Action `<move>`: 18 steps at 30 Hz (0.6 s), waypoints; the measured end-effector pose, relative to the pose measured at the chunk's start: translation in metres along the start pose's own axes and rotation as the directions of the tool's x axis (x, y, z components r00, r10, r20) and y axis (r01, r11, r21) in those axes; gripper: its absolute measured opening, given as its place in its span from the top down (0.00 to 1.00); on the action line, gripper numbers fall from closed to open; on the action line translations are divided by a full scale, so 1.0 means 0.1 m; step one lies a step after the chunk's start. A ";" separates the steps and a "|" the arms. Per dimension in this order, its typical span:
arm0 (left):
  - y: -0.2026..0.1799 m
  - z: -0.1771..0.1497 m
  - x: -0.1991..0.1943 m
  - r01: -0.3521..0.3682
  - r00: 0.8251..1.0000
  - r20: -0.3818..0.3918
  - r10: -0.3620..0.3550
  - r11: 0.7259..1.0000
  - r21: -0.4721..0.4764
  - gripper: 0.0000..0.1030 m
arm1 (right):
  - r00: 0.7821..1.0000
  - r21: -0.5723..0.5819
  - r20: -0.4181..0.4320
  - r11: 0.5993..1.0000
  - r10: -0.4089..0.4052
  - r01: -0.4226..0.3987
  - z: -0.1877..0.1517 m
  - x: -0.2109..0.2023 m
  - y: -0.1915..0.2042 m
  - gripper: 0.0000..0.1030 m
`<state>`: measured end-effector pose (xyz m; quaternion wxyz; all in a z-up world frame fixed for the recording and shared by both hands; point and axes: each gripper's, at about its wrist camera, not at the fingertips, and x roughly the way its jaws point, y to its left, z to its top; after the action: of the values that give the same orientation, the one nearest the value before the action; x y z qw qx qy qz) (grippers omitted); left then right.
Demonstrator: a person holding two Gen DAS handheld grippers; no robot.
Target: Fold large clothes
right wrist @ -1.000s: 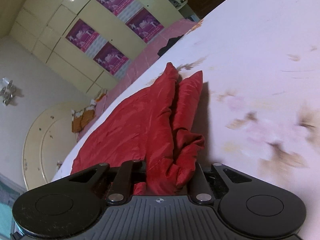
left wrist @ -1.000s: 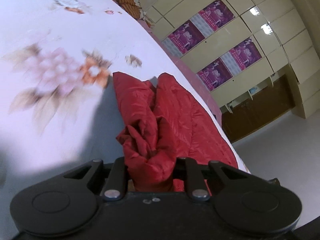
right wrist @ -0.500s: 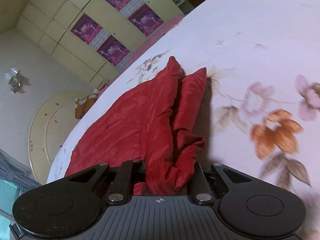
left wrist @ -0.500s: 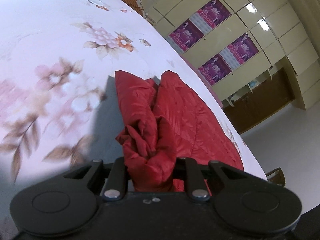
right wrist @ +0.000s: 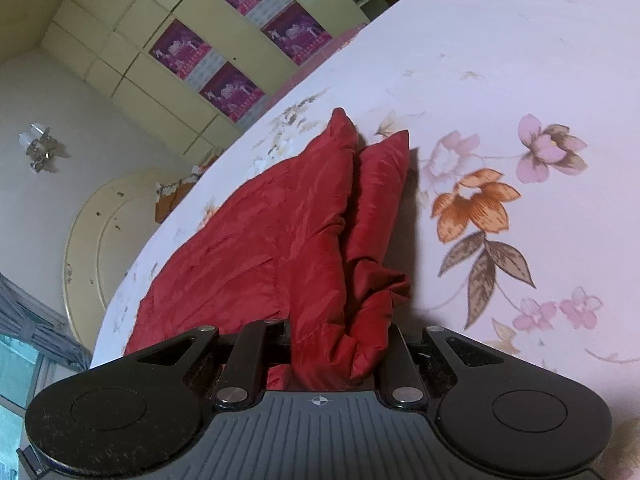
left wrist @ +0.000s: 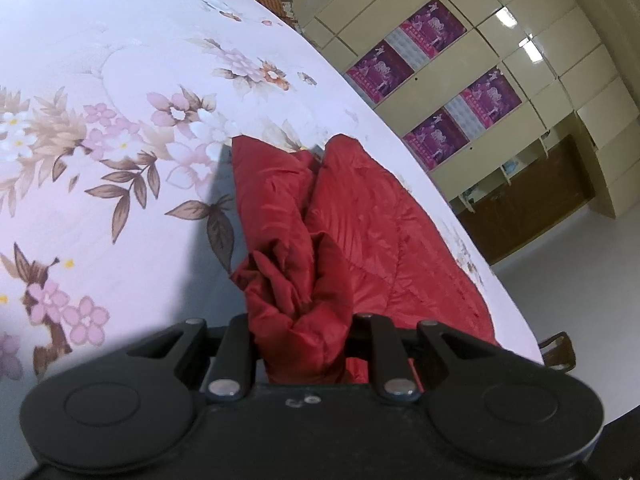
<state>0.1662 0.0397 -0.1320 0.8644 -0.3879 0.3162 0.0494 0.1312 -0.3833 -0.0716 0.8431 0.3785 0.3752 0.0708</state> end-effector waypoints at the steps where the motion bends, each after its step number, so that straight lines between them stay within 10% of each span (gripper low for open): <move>1: -0.01 0.01 -0.01 -0.006 1.000 -0.002 0.006 1.000 0.002 0.83 | 1.000 0.003 -0.003 1.000 -0.003 0.003 0.00 -0.01 -0.01 0.86; 8: 0.13 0.03 0.13 0.009 1.000 -0.022 -0.009 1.000 0.000 0.69 | 0.999 0.023 -0.005 0.999 -0.033 0.034 -0.01 0.13 -0.05 0.83; 13: 0.19 0.08 0.15 0.044 0.999 -0.022 -0.045 0.999 -0.031 0.62 | 0.990 0.065 0.075 0.991 -0.118 0.113 0.02 0.00 -0.11 0.53; 18: 0.19 0.09 0.18 0.044 0.999 -0.028 -0.045 0.999 -0.026 0.61 | 0.977 0.044 0.148 0.988 -0.151 0.146 0.10 -0.25 -0.03 0.54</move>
<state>0.1787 0.0569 -0.1499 0.8556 -0.4064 0.3193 0.0286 0.1196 -0.4011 -0.0544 0.8657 0.3674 0.3388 -0.0274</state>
